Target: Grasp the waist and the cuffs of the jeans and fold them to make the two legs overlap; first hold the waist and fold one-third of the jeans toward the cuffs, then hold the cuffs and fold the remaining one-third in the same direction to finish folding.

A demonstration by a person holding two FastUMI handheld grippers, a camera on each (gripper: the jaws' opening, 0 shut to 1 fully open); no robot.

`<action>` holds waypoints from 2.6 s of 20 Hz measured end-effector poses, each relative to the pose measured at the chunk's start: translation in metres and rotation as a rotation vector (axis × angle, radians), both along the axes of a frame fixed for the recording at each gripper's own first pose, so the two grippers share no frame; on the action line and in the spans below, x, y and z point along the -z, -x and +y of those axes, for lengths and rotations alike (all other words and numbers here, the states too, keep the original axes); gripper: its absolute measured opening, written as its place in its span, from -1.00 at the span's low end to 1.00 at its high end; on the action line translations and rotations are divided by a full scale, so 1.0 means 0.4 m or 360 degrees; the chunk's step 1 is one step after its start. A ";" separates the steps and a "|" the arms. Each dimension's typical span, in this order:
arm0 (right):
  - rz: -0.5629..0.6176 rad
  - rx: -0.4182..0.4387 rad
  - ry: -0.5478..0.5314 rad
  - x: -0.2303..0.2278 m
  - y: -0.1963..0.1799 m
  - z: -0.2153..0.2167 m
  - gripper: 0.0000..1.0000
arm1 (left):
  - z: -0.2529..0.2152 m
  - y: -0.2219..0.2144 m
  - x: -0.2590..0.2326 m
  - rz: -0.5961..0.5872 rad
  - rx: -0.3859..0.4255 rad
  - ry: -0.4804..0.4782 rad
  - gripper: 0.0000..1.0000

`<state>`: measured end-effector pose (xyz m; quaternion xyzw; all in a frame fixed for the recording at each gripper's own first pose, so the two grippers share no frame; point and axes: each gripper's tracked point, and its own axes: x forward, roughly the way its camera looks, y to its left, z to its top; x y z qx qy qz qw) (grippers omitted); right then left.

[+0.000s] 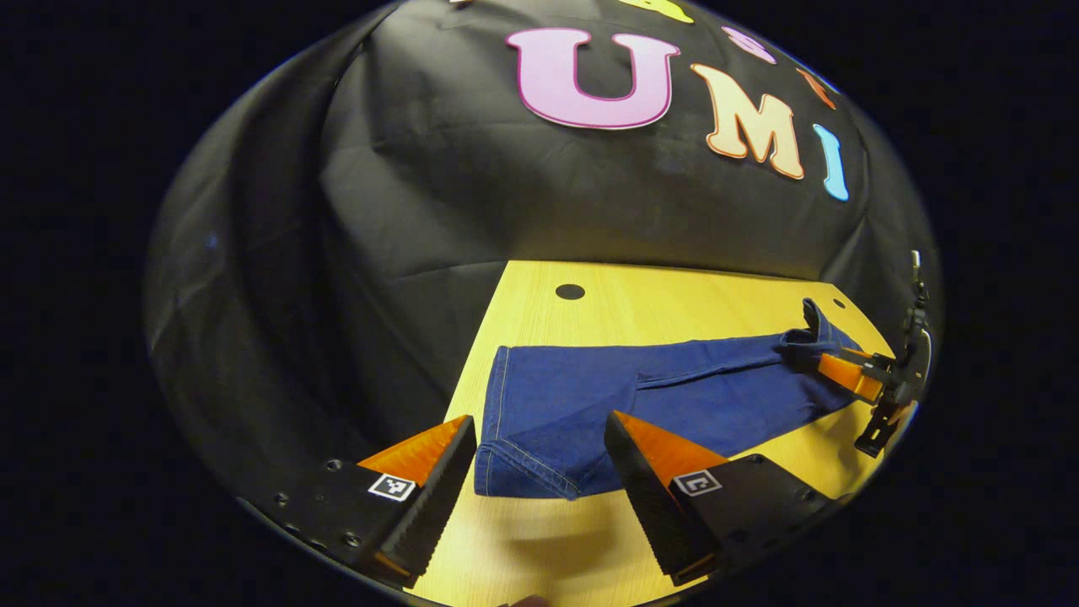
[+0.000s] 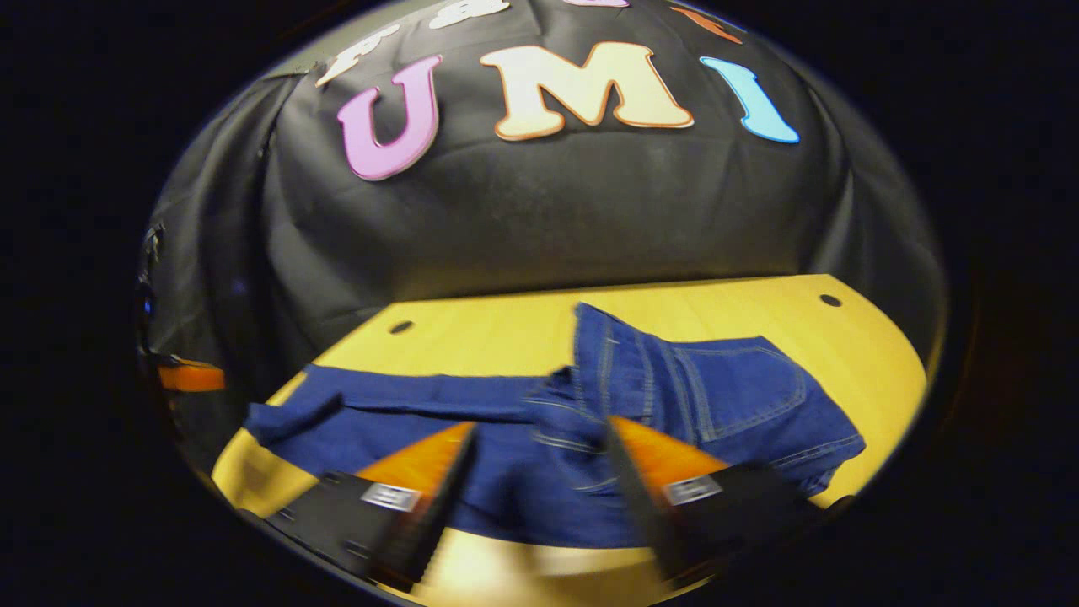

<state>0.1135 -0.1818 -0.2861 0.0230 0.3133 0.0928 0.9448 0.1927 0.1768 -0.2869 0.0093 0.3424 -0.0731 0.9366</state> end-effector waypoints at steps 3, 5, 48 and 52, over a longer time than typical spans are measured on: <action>-0.0091 0.0074 0.0077 -0.072 0.008 -0.068 0.90 | 0.026 -0.010 0.073 0.0104 -0.0028 0.0045 0.89; -0.0118 0.0107 0.0129 -0.125 0.007 -0.107 0.89 | 0.046 -0.021 0.129 0.0176 -0.0058 0.0067 0.89; -0.0309 0.0080 0.0313 -0.404 0.066 -0.655 0.96 | -0.775 -0.052 -0.230 0.0090 0.0420 0.0451 -1.00; -0.0305 0.0113 0.0339 -0.414 0.087 -0.749 0.96 | -0.929 -0.059 -0.235 0.0084 0.0504 0.0501 -1.00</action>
